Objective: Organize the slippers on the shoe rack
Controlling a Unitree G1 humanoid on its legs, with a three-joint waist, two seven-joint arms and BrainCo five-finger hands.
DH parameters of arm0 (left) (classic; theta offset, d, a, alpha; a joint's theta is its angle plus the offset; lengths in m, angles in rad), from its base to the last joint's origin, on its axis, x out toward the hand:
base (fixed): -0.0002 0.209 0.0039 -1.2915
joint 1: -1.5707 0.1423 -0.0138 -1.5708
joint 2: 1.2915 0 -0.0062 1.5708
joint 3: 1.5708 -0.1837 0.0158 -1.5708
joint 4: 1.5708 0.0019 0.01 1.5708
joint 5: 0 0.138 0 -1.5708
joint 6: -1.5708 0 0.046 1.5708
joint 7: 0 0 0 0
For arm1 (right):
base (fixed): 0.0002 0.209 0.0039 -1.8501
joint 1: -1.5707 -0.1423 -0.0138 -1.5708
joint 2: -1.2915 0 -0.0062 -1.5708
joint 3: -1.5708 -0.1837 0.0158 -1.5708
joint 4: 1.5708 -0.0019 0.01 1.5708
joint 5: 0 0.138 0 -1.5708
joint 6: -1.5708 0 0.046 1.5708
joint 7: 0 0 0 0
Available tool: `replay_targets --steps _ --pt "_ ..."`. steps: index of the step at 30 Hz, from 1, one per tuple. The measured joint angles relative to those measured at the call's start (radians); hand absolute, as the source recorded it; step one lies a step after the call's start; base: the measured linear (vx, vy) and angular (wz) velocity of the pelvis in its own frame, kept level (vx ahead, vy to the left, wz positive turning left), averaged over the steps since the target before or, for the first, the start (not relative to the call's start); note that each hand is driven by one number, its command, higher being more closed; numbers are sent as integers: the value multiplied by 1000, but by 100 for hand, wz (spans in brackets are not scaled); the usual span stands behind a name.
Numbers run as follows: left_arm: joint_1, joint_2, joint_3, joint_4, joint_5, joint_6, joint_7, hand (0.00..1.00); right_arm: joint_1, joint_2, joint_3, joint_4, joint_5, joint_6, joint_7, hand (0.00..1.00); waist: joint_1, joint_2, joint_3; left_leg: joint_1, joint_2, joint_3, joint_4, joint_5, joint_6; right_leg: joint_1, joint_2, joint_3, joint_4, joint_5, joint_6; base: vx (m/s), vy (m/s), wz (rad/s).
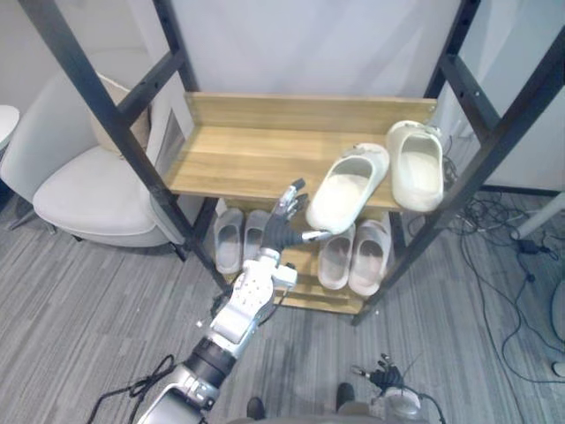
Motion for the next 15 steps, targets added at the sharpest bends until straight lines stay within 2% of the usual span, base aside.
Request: replay_targets --steps 11,15 --pt "-76 -10 -18 10 10 -1 28 0 -1 2 0 0 0 -1 -8 0 -7 -1 -1 1 2 22 -2 -1 0 -8 1 12 0 0 0 -3 -1 -2" --pt "-90 -15 -14 48 20 -16 49 0 -1 2 -2 0 0 -2 -14 0 -9 -3 -1 5 2 28 -8 -2 0 -16 2 27 0 2 -1 -7 -8 -11"
